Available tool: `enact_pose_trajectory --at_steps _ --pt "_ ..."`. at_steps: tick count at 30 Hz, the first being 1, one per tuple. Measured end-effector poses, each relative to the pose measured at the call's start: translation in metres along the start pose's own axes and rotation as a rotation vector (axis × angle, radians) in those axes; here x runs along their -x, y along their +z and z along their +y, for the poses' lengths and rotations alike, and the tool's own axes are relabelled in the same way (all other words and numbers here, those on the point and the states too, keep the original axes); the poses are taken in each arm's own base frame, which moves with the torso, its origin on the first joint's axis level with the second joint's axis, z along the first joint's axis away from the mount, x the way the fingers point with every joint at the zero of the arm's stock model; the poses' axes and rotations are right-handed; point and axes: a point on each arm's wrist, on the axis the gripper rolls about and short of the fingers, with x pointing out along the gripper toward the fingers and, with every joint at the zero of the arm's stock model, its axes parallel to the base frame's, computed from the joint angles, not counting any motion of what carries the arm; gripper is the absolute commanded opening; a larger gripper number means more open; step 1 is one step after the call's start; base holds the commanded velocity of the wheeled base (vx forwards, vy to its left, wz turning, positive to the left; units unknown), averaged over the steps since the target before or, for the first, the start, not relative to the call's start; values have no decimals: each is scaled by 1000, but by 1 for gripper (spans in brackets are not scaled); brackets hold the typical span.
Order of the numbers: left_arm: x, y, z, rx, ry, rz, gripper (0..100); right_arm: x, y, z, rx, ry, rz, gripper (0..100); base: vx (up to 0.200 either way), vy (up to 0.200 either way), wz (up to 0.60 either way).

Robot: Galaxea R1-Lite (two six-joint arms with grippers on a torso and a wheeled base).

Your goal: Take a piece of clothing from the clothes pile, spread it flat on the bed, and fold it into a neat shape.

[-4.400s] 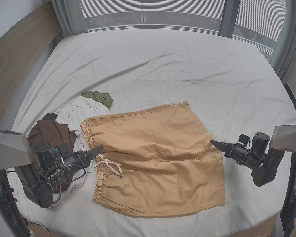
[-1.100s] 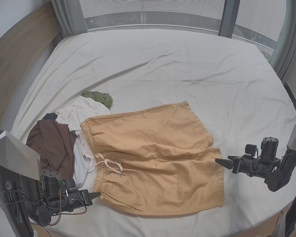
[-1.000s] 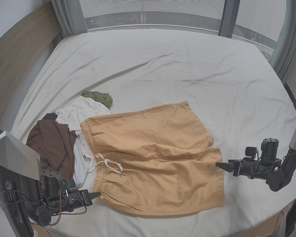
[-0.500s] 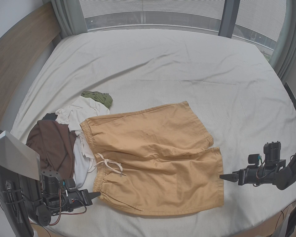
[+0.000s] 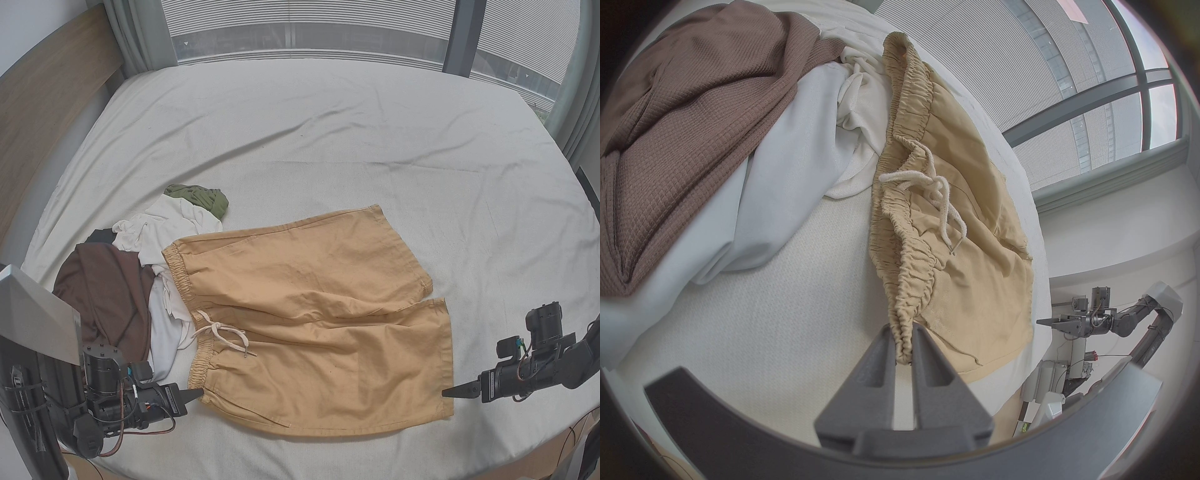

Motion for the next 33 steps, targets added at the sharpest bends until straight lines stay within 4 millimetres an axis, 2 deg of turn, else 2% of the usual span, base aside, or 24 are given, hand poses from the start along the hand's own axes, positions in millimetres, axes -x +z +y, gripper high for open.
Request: enact_pose_trajectory --at_steps 11,24,25,33 --pt "0 0 0 0 -1 0 0 -20 -13 -5 -35 15 109 100 0 0 0" --pt "0 0 -1 -2 0 -3 0 -33 -17 -7 -53 34 154 100 0 0 0" --pt "0 0 -1 -2 0 -3 0 -33 -17 -8 -52 35 152 0 0 0 0" --pt "0 0 -1 -2 -1 -3 0 -38 -14 -10 -41 35 124 0 0 0 0"
